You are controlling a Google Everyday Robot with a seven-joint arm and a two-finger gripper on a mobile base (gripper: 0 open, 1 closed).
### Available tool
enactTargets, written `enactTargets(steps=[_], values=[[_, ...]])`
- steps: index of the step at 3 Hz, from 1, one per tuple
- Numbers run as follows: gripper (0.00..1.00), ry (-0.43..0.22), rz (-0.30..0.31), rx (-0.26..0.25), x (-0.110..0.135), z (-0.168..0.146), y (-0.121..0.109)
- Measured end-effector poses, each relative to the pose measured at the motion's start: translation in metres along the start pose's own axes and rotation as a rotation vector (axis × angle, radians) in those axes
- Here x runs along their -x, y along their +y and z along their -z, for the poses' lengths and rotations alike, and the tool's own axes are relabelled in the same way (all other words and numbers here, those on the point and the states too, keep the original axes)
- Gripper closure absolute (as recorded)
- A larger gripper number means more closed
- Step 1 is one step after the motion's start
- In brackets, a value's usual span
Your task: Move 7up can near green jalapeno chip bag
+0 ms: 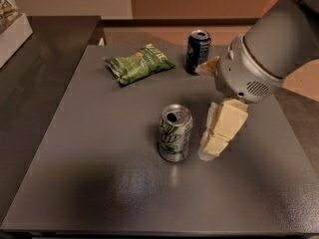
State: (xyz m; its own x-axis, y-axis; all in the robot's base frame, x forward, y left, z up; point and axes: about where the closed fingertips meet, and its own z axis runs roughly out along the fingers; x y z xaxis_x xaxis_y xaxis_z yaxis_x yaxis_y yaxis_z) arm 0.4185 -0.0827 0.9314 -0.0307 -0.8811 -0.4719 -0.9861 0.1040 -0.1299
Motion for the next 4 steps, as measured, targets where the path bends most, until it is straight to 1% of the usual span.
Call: enactTargets(steps=[1,2,3,4], values=[[0.0,-0.039,0.035,0.038,0.018,-0.024,0.011],[0.0,-0.057,0.059,0.068,0.027,-0.04,0.018],[0.18,-0.058,0.069,0.082,0.029,-0.049,0.021],[0.41,-0.06,0.071,0.082,0.029,-0.051,0.02]])
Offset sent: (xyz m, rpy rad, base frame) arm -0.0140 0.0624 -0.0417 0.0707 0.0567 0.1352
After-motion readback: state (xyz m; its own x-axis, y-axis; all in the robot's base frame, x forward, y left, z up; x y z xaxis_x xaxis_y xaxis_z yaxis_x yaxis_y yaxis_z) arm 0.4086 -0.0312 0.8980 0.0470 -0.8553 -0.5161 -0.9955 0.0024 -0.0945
